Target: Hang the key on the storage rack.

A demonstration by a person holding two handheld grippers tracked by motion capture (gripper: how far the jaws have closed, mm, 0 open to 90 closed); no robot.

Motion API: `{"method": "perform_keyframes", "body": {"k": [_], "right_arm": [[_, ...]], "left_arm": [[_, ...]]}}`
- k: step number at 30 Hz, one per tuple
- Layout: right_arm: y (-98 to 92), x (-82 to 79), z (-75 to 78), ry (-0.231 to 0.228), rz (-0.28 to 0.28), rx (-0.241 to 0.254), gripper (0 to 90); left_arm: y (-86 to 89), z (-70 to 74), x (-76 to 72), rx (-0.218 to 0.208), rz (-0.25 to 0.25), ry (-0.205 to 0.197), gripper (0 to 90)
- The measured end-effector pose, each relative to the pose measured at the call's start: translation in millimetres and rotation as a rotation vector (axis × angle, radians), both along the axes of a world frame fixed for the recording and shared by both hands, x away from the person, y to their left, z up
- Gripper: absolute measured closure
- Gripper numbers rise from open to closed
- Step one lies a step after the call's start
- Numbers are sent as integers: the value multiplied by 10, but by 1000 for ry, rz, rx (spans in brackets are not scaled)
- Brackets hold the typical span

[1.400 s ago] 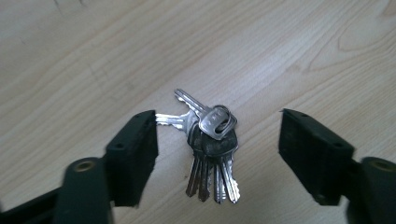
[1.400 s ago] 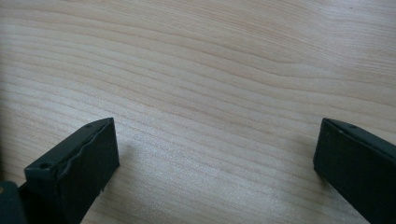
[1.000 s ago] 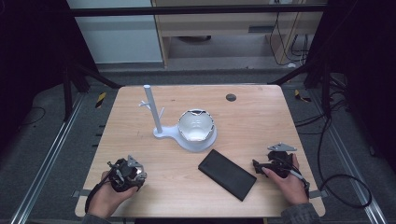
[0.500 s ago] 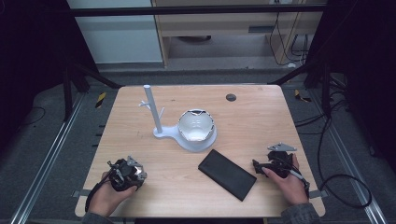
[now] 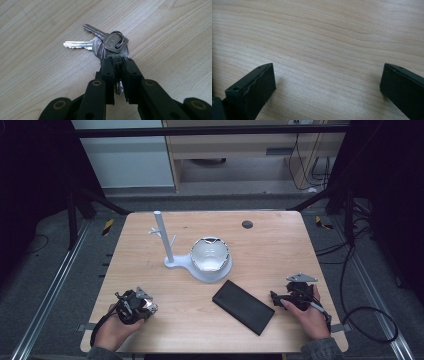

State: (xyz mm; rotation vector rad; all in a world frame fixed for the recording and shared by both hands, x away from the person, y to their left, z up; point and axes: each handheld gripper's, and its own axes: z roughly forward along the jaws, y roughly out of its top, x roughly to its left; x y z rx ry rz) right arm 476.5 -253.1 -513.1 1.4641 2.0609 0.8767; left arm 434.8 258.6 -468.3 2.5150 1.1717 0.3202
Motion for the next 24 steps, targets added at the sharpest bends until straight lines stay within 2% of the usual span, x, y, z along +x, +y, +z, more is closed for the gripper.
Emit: {"method": "perform_keyframes", "body": {"k": [7,13,17,24], "right_arm": [[1,0,1,0,2,0,4],[3,-2,3,3,1,4,4],[4,-2,3,3,1,3,4],[7,-2,2,1,1,4,4]], "left_arm": [[-19,-9,9,7,1,-11,683],[-42,-10,-1,12,6,-15,617],[-74,-19,-28,35,-7,-10,619],[-27,-25,30,-4,12,6,638]]}}
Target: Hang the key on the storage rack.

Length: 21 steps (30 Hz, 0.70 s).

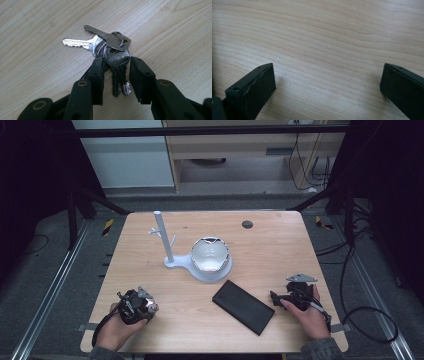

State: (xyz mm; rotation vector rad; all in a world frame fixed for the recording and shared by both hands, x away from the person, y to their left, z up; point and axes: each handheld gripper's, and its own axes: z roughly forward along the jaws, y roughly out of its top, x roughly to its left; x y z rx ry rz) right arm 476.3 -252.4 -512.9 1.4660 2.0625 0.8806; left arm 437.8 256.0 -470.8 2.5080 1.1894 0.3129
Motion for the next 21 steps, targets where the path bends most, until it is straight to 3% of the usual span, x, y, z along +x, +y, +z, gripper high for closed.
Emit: {"method": "perform_keyframes", "body": {"k": [2,7,21], "right_arm": [[1,0,0,0,0,0,4],[5,-1,1,2,1,1,4],[15,-2,-1,2,2,3,4]], "left_arm": [[24,-3,10,-25,-7,13,660],[58,-4,14,-20,-14,2,828],[8,43,-89,18,-17,-43,852]]}}
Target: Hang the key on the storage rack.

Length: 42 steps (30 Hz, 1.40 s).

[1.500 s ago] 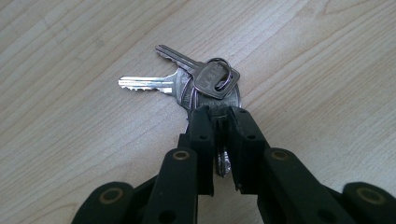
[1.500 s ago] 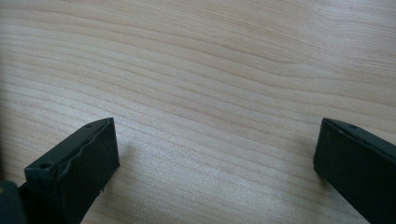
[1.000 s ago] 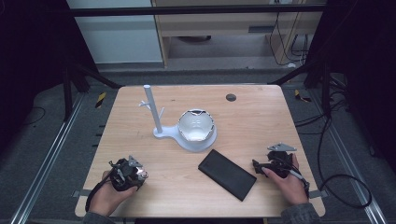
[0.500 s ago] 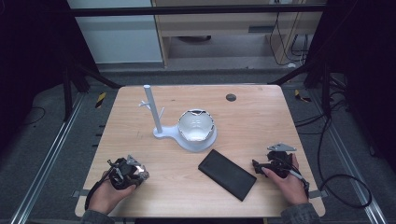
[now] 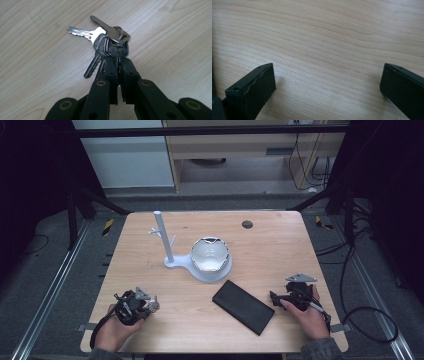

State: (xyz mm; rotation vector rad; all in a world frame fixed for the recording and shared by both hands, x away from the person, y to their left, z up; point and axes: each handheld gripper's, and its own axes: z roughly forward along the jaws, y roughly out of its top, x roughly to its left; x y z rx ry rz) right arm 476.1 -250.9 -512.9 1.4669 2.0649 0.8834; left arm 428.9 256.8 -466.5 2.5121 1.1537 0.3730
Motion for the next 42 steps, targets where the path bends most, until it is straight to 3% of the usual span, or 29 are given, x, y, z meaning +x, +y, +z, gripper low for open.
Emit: {"method": "perform_keyframes", "body": {"k": [5,7,11,24,36,38,39,42], "right_arm": [[1,0,-1,-1,1,-1,4],[1,1,-1,-1,1,-1,4],[0,1,0,-1,2,-2,4],[3,0,1,0,2,0,4],[4,0,1,0,2,1,4],[5,0,1,-1,2,1,4],[5,0,1,-1,2,1,4],[7,0,1,-1,2,2,4]], "left_arm": [[-22,13,-16,19,0,-9,858],[-20,52,-30,-3,-5,-15,875],[-32,20,-24,61,-11,-3,900],[-5,-5,9,41,-8,20,900],[-6,-33,38,53,-10,29,900],[10,-14,37,36,-10,28,900],[53,58,35,8,-3,21,900],[118,275,42,-4,-3,-9,900]]}}
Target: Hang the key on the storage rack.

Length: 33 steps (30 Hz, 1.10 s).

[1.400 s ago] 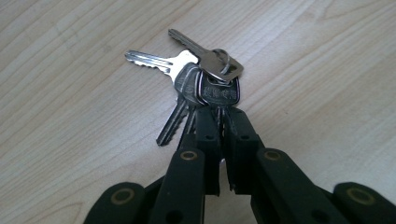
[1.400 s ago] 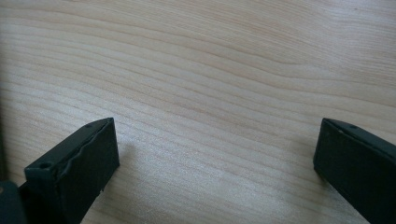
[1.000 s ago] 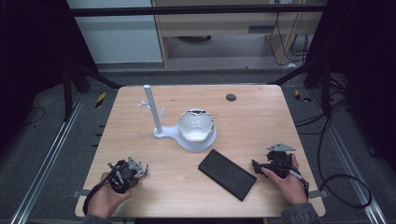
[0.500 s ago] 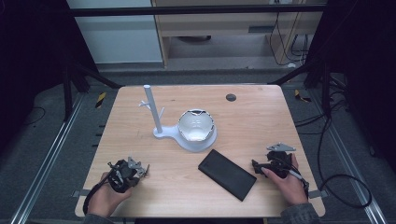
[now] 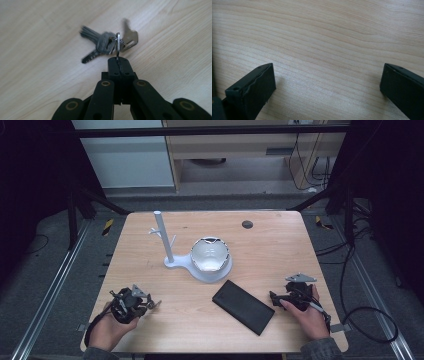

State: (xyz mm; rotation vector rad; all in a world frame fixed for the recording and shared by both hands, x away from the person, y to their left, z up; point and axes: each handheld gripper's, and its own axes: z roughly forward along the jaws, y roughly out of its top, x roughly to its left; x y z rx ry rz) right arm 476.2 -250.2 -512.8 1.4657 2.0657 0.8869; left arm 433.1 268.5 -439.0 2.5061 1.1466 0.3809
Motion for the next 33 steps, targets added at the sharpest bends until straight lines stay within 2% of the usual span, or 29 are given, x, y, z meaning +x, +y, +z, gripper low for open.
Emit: {"method": "perform_keyframes", "body": {"k": [7,10,11,12,13,18,20,23,24,33], "right_arm": [[2,-1,2,2,1,3,4],[0,0,1,1,4,-2,4],[0,0,1,1,4,-2,4],[0,2,0,0,6,-5,4],[0,2,-1,-1,6,-6,4],[9,5,1,2,9,-3,4],[15,7,0,1,12,-5,4],[23,9,-2,-1,16,-8,4],[25,10,-2,-2,16,-8,4],[27,9,-2,-1,18,-9,4]], "left_arm": [[63,607,100,5,-7,-66,900],[66,919,192,39,-2,-93,900],[66,919,192,39,-2,-93,900],[68,1097,267,53,3,-106,900],[71,1182,311,63,6,-111,900],[54,1504,500,63,21,-131,900],[24,1601,571,60,22,-141,900],[-6,1657,619,54,26,-148,900],[-41,1712,686,67,21,-148,900],[-162,1764,916,75,31,-144,900]]}}
